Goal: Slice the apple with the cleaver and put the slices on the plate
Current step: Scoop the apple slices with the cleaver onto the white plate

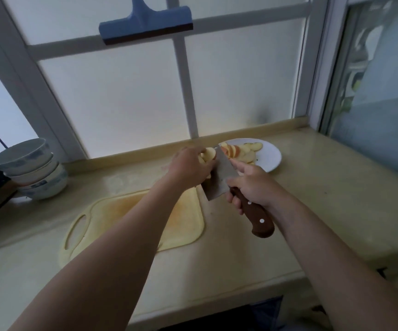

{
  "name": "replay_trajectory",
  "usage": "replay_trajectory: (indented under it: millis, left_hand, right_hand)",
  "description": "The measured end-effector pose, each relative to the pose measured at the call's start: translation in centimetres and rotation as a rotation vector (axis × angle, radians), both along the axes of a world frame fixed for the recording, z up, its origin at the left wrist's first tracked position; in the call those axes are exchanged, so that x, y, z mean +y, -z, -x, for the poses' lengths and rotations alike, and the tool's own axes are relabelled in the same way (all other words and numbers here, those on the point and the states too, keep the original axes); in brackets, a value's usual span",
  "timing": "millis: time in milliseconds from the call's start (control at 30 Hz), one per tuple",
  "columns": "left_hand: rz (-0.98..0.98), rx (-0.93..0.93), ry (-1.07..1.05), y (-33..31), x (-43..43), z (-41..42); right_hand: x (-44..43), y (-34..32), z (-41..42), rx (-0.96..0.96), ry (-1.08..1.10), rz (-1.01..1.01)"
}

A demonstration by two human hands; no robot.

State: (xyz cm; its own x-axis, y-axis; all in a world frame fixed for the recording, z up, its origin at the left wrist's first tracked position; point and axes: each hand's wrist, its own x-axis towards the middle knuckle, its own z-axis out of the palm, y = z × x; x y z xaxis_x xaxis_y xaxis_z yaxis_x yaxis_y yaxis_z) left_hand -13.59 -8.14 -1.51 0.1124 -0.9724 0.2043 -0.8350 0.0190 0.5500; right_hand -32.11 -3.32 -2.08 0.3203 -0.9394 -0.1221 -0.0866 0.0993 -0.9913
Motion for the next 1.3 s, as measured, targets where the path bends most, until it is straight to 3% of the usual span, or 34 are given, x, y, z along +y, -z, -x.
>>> replay_trajectory:
  millis: [600, 867, 1100, 1300]
  left_hand:
    - [-0.034, -0.092, 0.161, 0.3, -13.7, 10.9]
    - [-0.058, -0.131, 0.176, 1.8, -14.6, 11.0]
    - [-0.066, -0.293, 0.203, 2.2, -14.0, 10.2]
    - [-0.081, -0.162, 0.178, 2.6, -14.5, 10.0]
  right_hand:
    - [-10.1, 1.7, 8.6, -0.066, 0.213, -0.038]
    - [-10.4, 2.1, 10.1, -0.033, 0.288, -0.02]
    - [-9.8, 1.7, 11.1, 0.011, 0.358, 0.017]
    - [-9.5, 2.0, 10.9, 0.085, 0.343, 0.041]
